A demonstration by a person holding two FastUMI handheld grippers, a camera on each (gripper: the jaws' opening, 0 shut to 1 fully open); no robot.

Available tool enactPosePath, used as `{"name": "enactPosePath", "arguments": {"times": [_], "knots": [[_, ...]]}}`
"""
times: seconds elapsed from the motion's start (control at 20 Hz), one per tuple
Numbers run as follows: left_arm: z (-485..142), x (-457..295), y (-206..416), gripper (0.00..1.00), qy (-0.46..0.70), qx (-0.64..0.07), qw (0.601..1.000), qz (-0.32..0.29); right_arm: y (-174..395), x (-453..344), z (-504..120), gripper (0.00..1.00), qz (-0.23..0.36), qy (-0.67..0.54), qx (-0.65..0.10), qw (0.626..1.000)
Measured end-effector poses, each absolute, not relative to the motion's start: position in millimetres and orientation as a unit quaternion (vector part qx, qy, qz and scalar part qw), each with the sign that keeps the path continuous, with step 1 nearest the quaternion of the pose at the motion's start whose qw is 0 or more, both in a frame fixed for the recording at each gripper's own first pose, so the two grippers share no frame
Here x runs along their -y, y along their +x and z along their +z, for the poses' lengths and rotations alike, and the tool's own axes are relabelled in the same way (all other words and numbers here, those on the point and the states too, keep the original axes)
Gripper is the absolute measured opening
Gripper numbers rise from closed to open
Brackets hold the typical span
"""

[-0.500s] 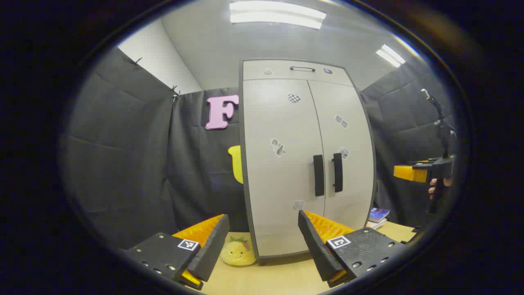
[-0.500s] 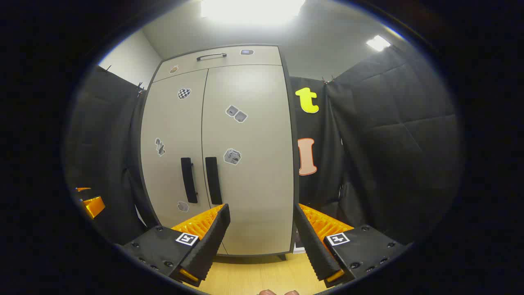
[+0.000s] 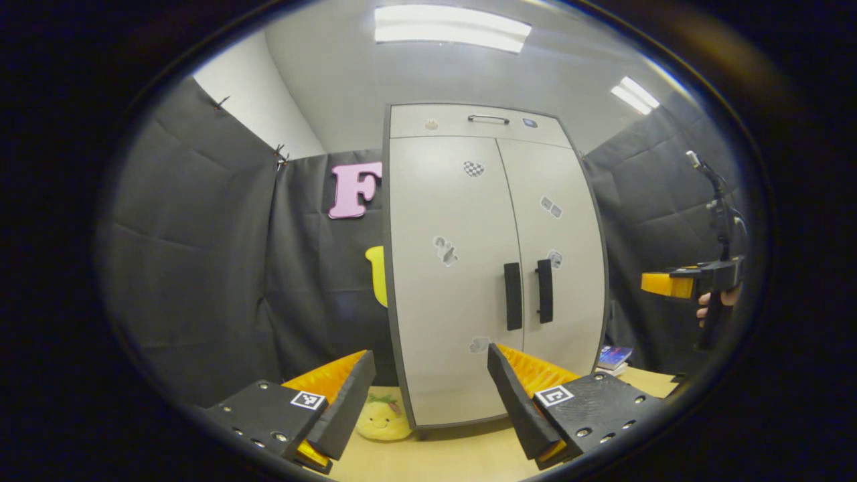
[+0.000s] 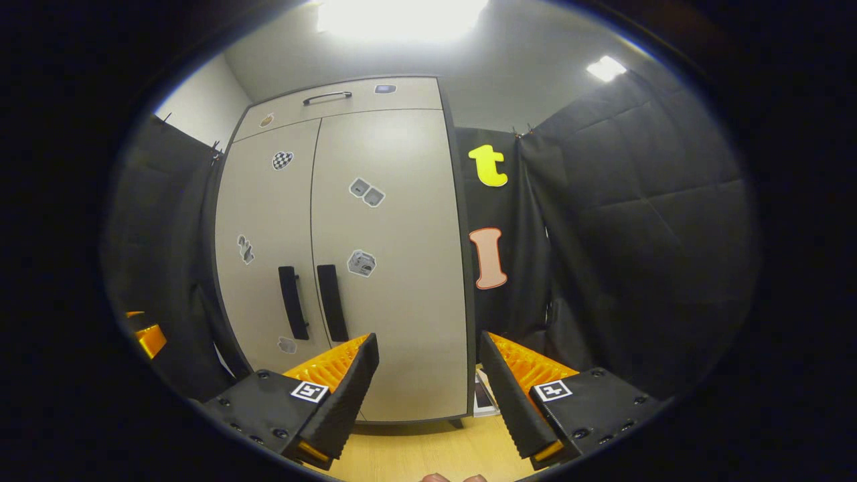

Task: Open the right door of the double-door shoe cabinet with the right hand, and open the left door with the left hand.

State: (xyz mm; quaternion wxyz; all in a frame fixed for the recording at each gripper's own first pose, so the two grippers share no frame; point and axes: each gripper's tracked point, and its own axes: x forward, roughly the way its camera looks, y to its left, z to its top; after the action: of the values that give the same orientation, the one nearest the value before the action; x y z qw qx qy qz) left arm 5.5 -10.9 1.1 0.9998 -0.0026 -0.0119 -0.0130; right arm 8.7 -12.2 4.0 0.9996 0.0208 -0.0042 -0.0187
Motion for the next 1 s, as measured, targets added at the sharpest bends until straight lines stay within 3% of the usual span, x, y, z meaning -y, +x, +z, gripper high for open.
{"name": "enactPosePath", "arguments": {"times": [0.45,0.7,0.75,0.8,1.0], "knots": [[-13,5,12,0.97,-0.007,0.000,1.000,-0.007,26,0,25,0.92,0.001,0.039,0.012,0.999],[-26,2,13,0.97,-0.026,-0.017,0.999,-0.011,51,-18,48,0.97,0.025,0.073,0.015,0.997],[-28,-1,13,0.97,-0.028,-0.019,0.999,-0.009,56,-19,51,0.92,0.024,0.074,0.014,0.997],[-28,-4,13,0.97,-0.028,-0.020,0.999,-0.007,62,-19,56,0.98,0.022,0.076,0.015,0.997],[-32,-18,17,0.98,-0.027,-0.023,0.999,0.001,88,-30,78,0.97,0.030,0.081,0.018,0.996]]}}
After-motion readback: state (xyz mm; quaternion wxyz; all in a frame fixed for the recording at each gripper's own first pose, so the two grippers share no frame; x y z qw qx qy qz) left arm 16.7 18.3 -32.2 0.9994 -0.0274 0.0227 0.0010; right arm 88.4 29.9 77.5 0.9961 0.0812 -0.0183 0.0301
